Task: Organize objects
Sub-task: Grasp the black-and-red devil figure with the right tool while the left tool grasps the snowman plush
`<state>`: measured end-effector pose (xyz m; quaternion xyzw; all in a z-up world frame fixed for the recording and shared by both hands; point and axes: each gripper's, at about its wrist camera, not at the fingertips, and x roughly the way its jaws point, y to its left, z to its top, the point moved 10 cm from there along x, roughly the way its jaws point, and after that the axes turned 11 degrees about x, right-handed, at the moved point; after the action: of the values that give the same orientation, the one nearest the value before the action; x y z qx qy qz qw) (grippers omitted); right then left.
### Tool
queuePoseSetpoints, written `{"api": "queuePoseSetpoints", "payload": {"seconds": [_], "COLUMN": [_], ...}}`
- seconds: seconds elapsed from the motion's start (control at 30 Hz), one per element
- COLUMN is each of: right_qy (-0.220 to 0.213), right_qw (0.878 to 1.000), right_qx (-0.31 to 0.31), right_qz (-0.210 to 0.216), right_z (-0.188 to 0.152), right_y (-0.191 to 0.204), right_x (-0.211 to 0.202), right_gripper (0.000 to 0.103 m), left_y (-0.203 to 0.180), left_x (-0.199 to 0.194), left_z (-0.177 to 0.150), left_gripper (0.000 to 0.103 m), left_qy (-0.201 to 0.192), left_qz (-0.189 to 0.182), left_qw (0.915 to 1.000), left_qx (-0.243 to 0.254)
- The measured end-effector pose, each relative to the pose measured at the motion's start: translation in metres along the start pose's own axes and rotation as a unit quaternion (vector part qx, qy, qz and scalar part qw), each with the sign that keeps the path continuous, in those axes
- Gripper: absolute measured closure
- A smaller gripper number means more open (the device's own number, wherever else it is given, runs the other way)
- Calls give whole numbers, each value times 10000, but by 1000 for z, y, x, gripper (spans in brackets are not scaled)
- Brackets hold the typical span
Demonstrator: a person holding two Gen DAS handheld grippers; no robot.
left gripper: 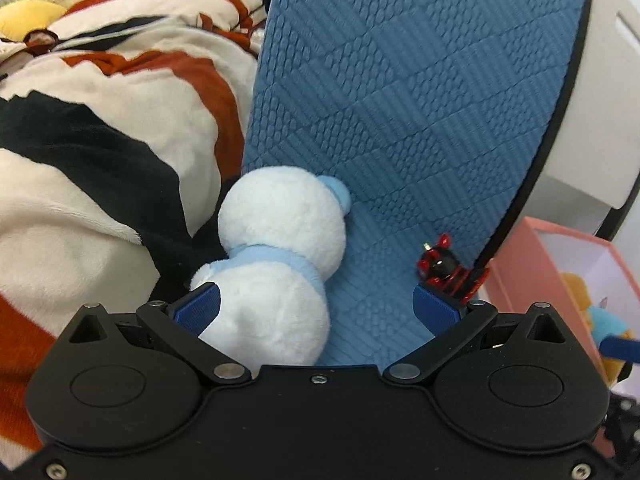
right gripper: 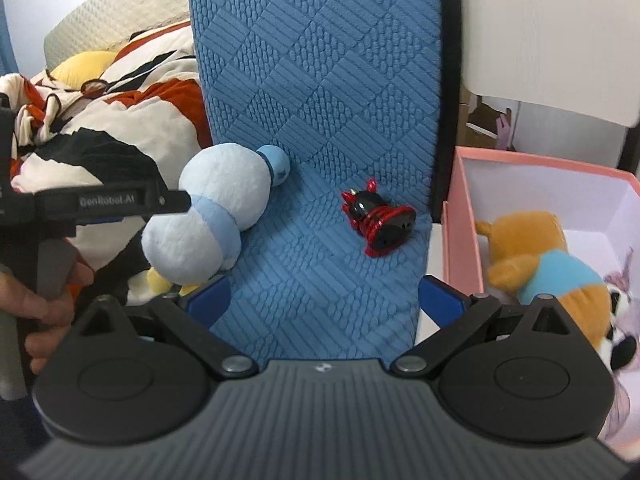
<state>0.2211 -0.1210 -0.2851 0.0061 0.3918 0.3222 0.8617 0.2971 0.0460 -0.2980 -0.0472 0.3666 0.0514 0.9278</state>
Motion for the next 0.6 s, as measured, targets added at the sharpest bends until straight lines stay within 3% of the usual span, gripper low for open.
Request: {"api": "queuePoseSetpoints", "payload": {"seconds": [0.1,0.4,0.6], "right_qy": [47,343,594], "right_qw": [9998,9980,9969], "right_qx": [-168,-497,-472], "right_qz": [-27,-162,-210], "right_z": [8,38,56], "right_y": [4,7,2], "right_x": [16,60,105], "right_gripper": [1,1,1], "left_y": [9,28,30], "left_x": [12,40,57], "left_z": [4,10,5], "left_gripper": [0,0,0], "left_qy": [65,300,596], "left_qz": [23,-449,-366], "left_qw": [10000,9968,9959], "left_qx": [-49,-590,-565]}}
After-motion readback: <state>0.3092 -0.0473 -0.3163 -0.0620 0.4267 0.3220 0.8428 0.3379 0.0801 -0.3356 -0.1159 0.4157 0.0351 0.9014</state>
